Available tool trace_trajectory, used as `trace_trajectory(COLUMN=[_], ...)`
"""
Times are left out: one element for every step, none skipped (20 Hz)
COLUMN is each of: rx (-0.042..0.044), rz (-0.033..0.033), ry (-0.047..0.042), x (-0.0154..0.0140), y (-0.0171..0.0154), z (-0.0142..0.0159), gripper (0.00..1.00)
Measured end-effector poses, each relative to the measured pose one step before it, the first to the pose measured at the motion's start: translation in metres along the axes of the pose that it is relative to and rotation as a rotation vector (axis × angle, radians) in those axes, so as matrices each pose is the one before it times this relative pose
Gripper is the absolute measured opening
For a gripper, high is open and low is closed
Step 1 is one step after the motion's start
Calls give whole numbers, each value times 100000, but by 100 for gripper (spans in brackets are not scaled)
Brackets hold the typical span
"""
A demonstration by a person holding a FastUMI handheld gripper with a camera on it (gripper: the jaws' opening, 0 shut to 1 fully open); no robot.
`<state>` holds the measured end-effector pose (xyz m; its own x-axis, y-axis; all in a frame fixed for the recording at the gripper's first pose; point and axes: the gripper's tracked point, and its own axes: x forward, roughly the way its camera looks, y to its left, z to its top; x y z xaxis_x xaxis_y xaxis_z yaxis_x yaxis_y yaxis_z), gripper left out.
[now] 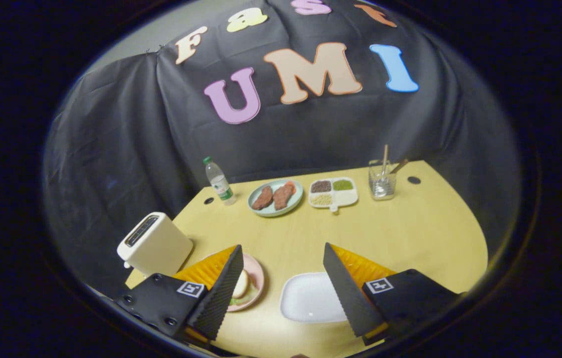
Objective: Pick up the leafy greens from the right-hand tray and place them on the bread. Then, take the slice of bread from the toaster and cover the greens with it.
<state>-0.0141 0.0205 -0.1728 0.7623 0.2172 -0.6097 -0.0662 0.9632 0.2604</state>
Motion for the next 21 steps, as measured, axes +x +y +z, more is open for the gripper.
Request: trace_trajectory(rx=[-1164, -881, -1135, -1701, -1870, -1519, -1050, -1016, -1109, -1260, -651, -1, 263, 380, -176, -151, -163, -85, 294, 15, -389], rz=[-1849, -1314, -1915, -2106, -2154, -2226, -1843, -2099, -1738, -1642, -1213, -570, -402, -475, -652, -656, -155, -175, -291, -205, -442], ry=[-3116, -2569, -3057, -2932, -3596, -3944, -4450, -3715, -3334, -2344, -1848, -1057, -687, -1287, -607, -947, -276, -16, -786, -232, -624], x=[-439, -485, -431, -268, -298, -484, -435, -315, -244, -241, -64, -191, 37, -35, -41, 245, -71, 6, -219, -142, 75], y=[-913, -721, -863, -976, -807, -810, -543, -430, -329, -249, -154, -4, -10, -154, -225, -150, -143, -72, -498, -545, -155], z=[996, 814, 989, 811, 859, 934, 1198, 649, 568, 413, 313, 202, 141, 262, 144, 119, 87, 127, 356, 169, 209], gripper=[100, 100, 100, 100, 100, 100, 100, 100, 100, 100, 100, 100, 100, 100, 100, 100, 100, 100, 100, 100, 100])
